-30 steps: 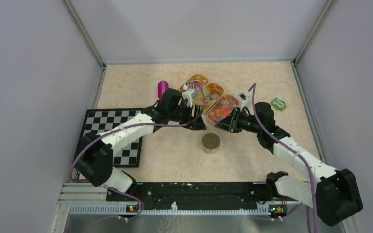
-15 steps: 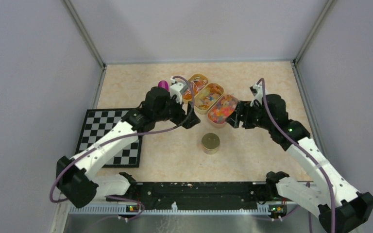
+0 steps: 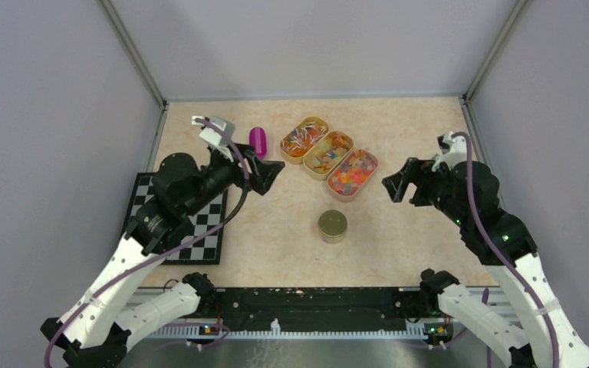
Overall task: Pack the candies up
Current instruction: Reset both arms
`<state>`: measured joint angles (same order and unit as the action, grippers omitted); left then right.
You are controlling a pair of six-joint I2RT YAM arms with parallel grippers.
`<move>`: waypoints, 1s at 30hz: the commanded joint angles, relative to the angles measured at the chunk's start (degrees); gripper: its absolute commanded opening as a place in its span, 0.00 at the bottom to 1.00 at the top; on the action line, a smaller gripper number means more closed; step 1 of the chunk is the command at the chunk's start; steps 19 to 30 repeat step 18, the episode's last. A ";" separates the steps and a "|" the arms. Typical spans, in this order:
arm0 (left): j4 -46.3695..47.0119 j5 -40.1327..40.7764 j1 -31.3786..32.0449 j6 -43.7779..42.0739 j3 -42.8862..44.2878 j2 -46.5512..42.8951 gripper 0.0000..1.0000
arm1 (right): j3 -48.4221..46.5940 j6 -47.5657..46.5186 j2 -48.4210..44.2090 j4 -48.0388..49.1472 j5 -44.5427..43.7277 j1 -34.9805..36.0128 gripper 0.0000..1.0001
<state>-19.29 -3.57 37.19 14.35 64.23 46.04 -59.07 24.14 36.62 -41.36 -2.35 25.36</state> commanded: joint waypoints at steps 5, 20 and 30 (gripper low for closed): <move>-1.63 5.88 -0.01 3.51 -6.83 -5.38 0.99 | 4.38 2.91 -6.07 2.25 -2.11 0.47 0.87; -2.80 5.77 -0.02 4.25 -9.56 -7.96 0.99 | 6.57 5.34 -9.52 2.47 -4.26 0.47 0.88; -2.80 5.77 -0.02 4.25 -9.56 -7.96 0.99 | 6.57 5.34 -9.52 2.47 -4.26 0.47 0.88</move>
